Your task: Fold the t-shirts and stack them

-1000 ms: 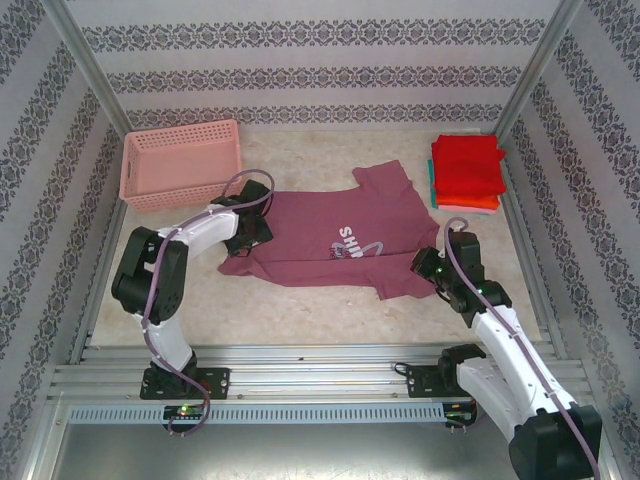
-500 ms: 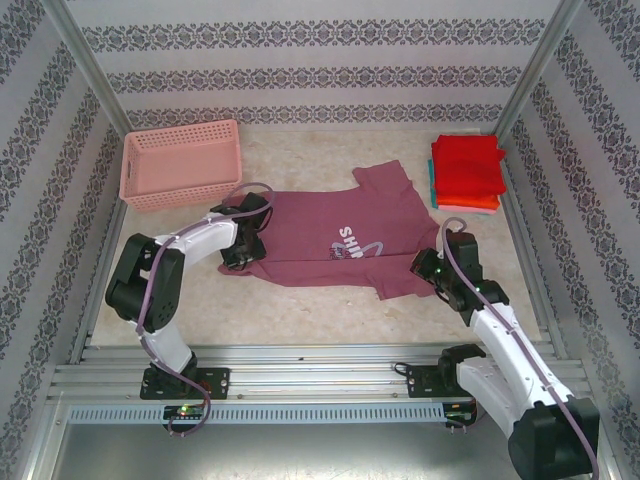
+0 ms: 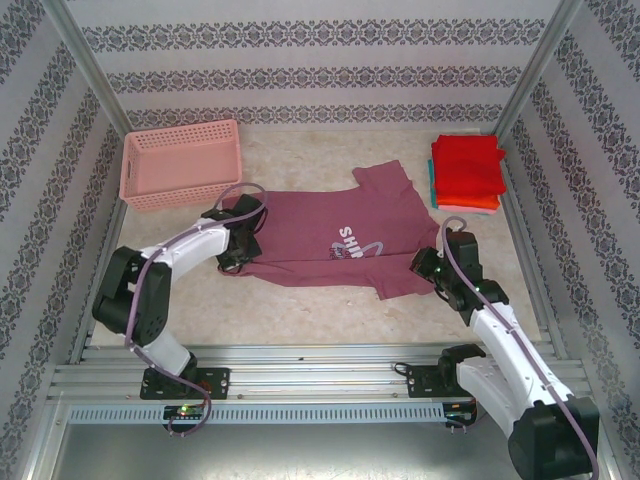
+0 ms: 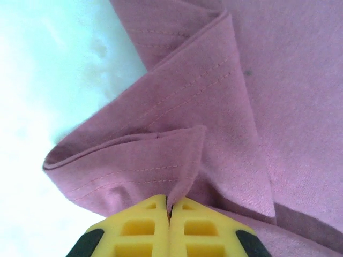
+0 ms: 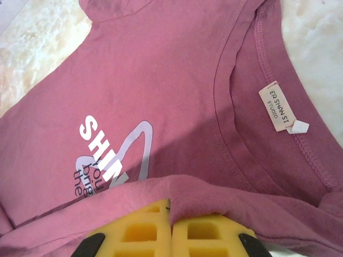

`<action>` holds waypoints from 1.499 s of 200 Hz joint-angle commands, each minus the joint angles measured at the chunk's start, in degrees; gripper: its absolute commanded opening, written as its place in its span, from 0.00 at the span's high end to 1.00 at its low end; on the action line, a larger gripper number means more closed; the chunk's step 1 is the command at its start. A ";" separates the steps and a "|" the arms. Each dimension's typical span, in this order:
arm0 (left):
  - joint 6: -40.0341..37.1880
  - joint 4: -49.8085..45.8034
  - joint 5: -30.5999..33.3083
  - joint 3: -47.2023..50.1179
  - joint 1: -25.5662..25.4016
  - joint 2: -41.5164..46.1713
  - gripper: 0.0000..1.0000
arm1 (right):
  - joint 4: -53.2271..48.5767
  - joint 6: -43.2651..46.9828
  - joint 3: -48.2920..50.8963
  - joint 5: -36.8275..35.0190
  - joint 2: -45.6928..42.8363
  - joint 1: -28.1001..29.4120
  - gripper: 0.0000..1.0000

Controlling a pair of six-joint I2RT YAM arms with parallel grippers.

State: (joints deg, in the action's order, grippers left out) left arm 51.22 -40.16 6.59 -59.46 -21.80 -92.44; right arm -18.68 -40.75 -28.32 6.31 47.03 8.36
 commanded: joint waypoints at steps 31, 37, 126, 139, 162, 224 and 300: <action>4.74 -5.21 1.58 7.48 -0.98 10.50 1.00 | -11.93 -2.31 0.96 -5.94 -8.32 2.46 1.00; 5.29 -5.56 1.11 8.66 -1.14 11.74 1.00 | -13.42 -2.84 1.16 -6.15 -9.34 3.07 1.00; -4.24 -3.19 6.67 -4.14 3.14 1.83 1.00 | -1.00 1.19 -7.68 -8.97 10.07 6.19 1.00; -7.20 -1.81 6.77 -10.32 4.65 -4.12 1.00 | 2.19 3.36 -13.28 -7.61 18.65 4.51 1.00; -10.31 -3.07 6.07 -24.57 7.26 -14.97 1.00 | 6.35 6.85 -25.38 -6.34 32.39 2.44 1.00; -15.36 -13.65 7.15 -74.61 11.67 -35.08 1.00 | 7.48 12.77 -65.51 -1.74 54.12 0.23 1.00; -16.53 -2.52 7.75 -97.95 12.34 -29.75 1.00 | 8.93 12.97 -93.46 4.60 52.84 -2.57 1.00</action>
State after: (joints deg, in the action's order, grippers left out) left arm 36.99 -48.05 13.17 -155.94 -10.00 -128.40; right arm -11.70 -29.39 -115.00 7.53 103.22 7.33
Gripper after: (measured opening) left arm 0.045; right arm 0.041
